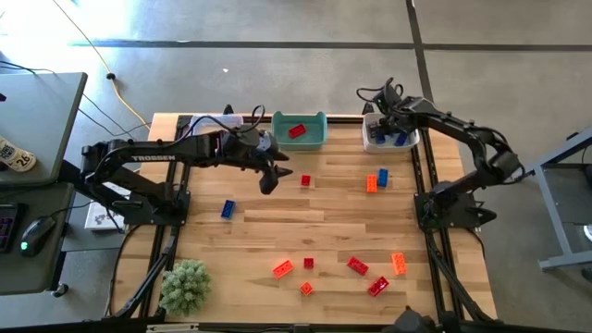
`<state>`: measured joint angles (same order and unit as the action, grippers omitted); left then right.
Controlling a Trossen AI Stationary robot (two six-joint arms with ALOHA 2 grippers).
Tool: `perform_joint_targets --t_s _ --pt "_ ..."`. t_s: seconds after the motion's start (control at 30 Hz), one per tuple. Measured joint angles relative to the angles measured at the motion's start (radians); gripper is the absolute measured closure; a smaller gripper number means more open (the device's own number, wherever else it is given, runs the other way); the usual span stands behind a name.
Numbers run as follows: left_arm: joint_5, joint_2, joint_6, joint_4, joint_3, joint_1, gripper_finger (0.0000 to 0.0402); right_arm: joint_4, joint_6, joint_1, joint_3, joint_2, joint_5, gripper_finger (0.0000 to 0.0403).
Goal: Sort & place blocks by color
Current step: Put the blue game piece into the white bin, then put the orange game piece into the transparent bin
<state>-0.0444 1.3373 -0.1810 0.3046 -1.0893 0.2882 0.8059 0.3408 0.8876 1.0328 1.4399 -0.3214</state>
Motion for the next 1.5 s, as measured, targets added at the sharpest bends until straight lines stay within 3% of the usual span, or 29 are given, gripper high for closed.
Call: perform_joint_targets --t_s 0.13,0.4,0.53,0.8,1.2,1.5 --pt "0.0 0.0 -0.003 0.022 0.0 -0.029 0.019 0.037 -0.001 0.005 0.0 0.037 0.01 0.0332" --pt "0.005 0.0 -0.02 0.055 0.0 -0.09 0.019 0.062 0.005 -0.007 0.0 0.04 -0.01 0.0243" --pt "0.007 0.0 -0.113 0.071 0.0 -0.114 0.019 0.09 0.086 -0.014 0.0 0.027 0.005 0.0224" --pt "0.015 0.0 -0.157 0.144 0.0 -0.191 0.019 0.116 0.205 -0.096 0.0 -0.055 0.047 0.0237" --pt "0.145 0.0 -0.246 0.187 0.0 -0.34 0.019 0.11 0.329 -0.285 0.0 -0.16 0.045 0.0257" --pt "0.148 0.0 -0.526 0.302 0.0 -0.409 0.0166 0.11 0.367 -0.425 0.0 -0.165 0.049 0.0257"
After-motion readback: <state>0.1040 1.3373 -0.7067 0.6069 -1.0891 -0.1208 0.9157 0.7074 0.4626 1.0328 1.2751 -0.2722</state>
